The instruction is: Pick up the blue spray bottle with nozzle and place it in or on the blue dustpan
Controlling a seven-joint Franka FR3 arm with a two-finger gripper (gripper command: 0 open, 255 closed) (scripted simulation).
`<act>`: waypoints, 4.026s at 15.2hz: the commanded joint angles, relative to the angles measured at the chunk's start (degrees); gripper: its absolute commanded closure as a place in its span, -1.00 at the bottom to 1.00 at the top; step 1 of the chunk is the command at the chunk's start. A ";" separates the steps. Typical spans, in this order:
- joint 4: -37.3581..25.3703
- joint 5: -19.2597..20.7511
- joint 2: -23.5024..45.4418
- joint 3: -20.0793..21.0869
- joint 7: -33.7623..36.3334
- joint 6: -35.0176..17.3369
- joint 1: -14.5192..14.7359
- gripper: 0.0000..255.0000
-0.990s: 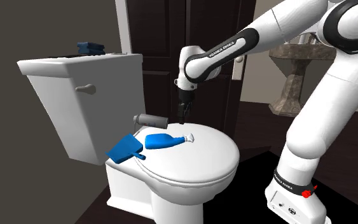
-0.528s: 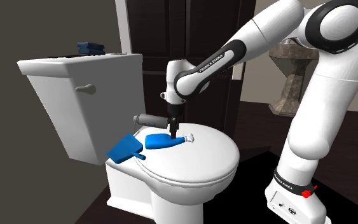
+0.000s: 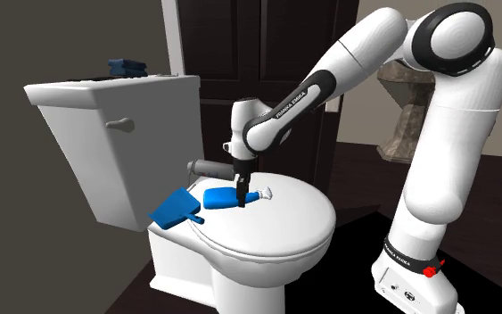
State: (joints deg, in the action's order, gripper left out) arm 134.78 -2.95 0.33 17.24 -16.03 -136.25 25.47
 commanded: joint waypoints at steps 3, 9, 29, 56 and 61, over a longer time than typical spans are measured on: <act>0.34 0.03 0.12 -0.03 -0.06 -0.51 -0.03 -1.00; 0.33 0.03 0.12 -0.03 -0.06 -0.49 -0.03 1.00; -3.53 -1.70 -5.70 -0.31 -1.13 9.01 -0.10 1.00; -27.57 1.26 0.97 2.53 5.93 26.43 1.86 1.00; -41.41 5.74 12.25 4.29 11.83 29.61 5.20 1.00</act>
State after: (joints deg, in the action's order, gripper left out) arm 96.16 1.82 10.20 21.25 -5.38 -107.17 29.91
